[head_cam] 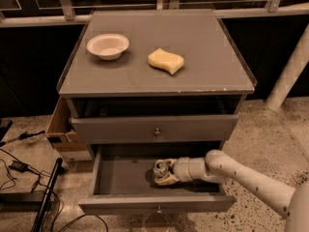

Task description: Place 7up can into middle drawer

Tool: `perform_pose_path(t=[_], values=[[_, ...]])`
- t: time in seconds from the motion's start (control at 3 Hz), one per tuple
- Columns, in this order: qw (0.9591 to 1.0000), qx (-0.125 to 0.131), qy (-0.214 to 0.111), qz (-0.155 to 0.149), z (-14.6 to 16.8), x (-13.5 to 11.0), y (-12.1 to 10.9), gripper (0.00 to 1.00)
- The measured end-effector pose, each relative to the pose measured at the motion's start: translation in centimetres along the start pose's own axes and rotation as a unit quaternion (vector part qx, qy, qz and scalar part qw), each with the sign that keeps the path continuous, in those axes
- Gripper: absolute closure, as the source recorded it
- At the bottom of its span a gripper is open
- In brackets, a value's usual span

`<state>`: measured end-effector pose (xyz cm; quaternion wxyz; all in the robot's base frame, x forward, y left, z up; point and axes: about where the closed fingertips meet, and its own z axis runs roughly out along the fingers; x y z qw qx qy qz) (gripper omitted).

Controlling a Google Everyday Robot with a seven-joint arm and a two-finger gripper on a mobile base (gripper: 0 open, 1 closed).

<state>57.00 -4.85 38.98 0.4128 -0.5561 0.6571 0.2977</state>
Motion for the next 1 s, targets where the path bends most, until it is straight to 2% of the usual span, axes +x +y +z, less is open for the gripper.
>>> perform_pose_path(t=[0.67, 1.0], values=[[1.0, 0.0, 0.0, 0.0, 0.01, 0.0, 0.01, 0.0], [1.0, 0.0, 0.0, 0.0, 0.02, -0.01, 0.01, 0.0]])
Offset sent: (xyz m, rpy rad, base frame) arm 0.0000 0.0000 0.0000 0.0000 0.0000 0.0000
